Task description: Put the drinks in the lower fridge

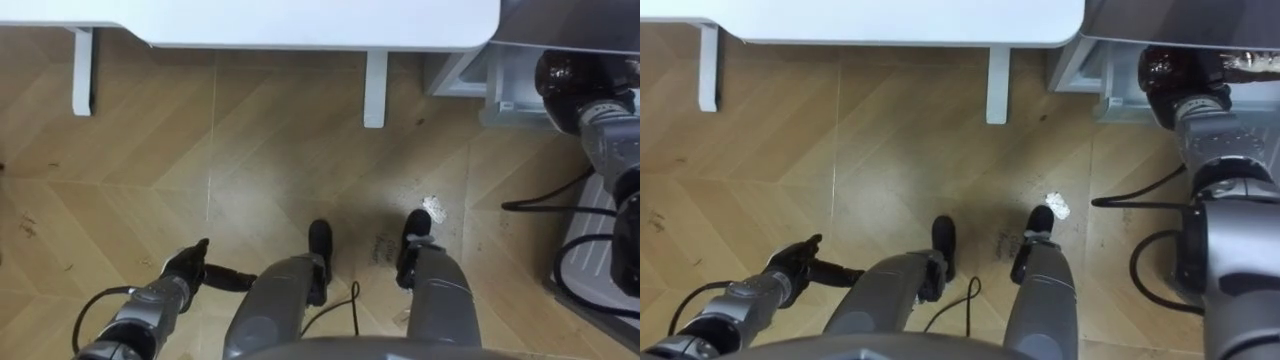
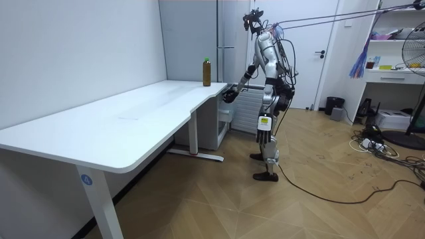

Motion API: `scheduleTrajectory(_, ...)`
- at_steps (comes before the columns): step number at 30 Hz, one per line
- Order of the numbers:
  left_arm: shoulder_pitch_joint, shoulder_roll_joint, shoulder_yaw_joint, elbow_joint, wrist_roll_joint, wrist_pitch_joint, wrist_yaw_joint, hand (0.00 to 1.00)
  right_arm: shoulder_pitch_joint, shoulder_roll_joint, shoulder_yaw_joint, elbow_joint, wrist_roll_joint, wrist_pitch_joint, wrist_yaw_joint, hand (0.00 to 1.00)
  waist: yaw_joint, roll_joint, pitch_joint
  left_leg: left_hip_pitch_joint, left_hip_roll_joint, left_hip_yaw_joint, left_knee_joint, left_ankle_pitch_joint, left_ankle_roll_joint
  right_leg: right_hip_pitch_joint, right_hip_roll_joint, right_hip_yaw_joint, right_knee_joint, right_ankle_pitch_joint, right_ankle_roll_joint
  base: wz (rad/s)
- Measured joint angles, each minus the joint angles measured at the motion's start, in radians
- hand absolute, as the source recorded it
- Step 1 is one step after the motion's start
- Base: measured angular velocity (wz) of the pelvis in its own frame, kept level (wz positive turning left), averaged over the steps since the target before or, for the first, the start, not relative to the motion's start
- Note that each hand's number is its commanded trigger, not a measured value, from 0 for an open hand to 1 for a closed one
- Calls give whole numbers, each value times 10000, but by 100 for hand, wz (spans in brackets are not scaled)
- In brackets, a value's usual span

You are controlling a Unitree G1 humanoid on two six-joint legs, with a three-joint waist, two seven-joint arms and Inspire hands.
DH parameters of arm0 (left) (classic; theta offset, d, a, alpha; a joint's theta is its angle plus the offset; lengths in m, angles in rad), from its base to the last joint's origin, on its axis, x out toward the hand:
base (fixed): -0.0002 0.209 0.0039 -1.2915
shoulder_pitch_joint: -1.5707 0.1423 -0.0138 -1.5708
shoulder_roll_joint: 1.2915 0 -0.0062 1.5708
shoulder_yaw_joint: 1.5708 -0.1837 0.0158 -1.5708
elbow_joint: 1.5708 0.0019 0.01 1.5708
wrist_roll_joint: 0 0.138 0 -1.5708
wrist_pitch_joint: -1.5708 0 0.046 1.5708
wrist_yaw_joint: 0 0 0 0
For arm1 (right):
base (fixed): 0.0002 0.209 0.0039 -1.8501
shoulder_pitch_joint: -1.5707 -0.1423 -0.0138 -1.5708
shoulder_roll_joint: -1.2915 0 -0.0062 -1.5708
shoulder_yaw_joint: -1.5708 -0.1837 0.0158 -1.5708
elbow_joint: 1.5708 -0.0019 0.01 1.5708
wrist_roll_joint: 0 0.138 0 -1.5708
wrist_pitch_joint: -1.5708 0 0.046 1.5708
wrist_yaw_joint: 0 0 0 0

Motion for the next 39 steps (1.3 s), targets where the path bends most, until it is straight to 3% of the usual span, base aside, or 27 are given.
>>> scheduleTrajectory(6, 32, 22, 4, 0, -180, -13, 34, 0, -8, -9, -3, 4, -11, 13, -92, 0, -2, -45, 28, -24, -1, 12, 46, 2, 4, -1, -14, -8, 5, 0, 0, 0)
scheduleTrajectory(37, 139, 55, -183, -178, -164, 3, 169, 0, -132, -84, -4, 4, 6, 18, -978, 0, -20, -1, -4, -237, 16, 21, 420, 12, 25, -14, -66, -100, 176, 68, -25, 1)
scheduleTrajectory(38, 139, 70, -215, -180, -164, 10, 169, 0, -132, -84, -4, 4, 6, 19, -978, 64, -19, -1, -5, -237, 16, 21, 422, 13, 25, -14, -66, -100, 176, 70, -26, 0)
scheduleTrajectory(39, 139, 71, -217, -183, -161, 18, 168, 0, -132, -83, -3, 4, 7, 19, -978, 100, -19, -1, -5, -237, 16, 20, 422, 13, 26, -14, -66, -101, 176, 70, -26, 0)
